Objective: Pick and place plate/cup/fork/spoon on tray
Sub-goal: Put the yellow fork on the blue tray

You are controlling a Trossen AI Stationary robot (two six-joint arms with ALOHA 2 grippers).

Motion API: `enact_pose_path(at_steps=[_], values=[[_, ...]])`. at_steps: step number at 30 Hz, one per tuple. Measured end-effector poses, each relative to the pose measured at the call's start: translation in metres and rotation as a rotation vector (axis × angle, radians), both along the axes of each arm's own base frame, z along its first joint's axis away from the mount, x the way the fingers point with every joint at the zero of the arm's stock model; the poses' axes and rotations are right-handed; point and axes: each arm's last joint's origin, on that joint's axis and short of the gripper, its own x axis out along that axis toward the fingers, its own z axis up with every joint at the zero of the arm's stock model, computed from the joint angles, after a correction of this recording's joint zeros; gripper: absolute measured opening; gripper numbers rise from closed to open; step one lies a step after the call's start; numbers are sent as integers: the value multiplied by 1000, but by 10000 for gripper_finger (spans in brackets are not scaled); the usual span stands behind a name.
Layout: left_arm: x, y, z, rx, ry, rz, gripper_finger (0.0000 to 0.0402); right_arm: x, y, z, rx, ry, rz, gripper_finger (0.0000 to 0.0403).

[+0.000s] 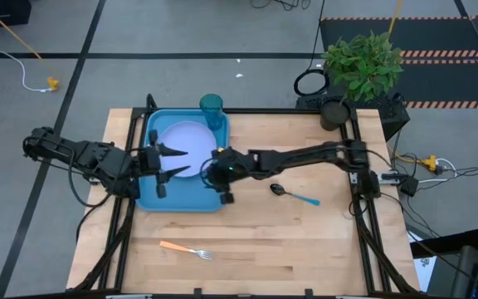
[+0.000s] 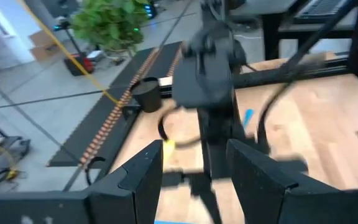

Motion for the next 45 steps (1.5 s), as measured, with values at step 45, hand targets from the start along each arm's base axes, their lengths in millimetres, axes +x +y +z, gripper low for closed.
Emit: enact_pose_path(at_steps=[45], values=[[49, -185, -187, -242, 673, -145, 181, -215, 117, -4, 140, -137, -376, 121]])
